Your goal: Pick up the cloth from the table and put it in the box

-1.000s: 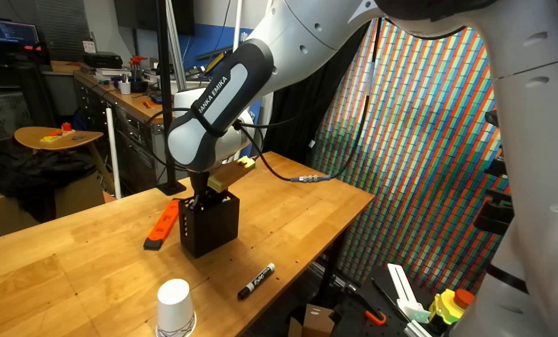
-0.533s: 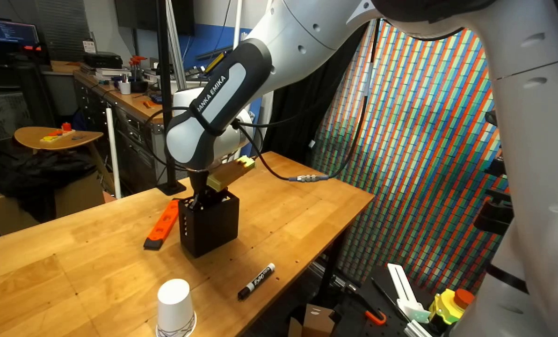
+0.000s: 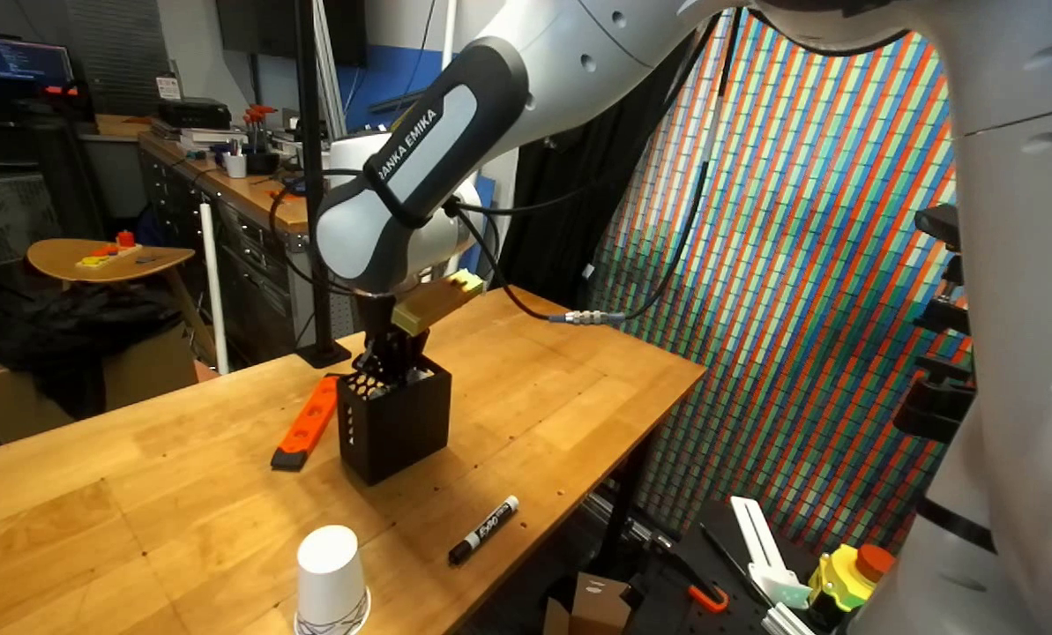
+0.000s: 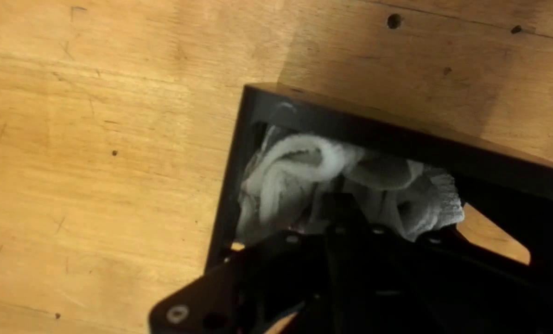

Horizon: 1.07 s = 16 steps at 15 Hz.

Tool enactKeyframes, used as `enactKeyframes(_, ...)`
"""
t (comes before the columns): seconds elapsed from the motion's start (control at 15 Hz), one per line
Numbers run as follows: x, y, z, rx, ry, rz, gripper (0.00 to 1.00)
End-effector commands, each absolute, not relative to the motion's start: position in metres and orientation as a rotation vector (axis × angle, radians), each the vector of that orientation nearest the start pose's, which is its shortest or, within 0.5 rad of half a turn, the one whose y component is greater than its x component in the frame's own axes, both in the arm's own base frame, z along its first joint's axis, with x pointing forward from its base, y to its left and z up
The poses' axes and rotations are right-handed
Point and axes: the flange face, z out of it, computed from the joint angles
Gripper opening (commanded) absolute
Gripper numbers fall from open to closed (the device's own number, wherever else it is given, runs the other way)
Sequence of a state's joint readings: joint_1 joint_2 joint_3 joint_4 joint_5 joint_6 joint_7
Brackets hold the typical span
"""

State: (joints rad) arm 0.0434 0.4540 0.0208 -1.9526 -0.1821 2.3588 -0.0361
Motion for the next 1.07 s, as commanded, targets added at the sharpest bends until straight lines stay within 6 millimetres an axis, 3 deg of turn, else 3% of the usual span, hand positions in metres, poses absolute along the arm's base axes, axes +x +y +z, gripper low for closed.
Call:
enactKeyframes(0.0, 0.603, 0.027, 0.282, -3.267, -0.404, 0.012, 0.01)
enactKeyframes(0.27, 0.595, 0.018, 0.299, -3.288, -0.402, -0.015, 0.01)
enactKeyframes(1.0, 0.576, 0.021, 0.286, -3.290, -0.420, 0.045, 0.01)
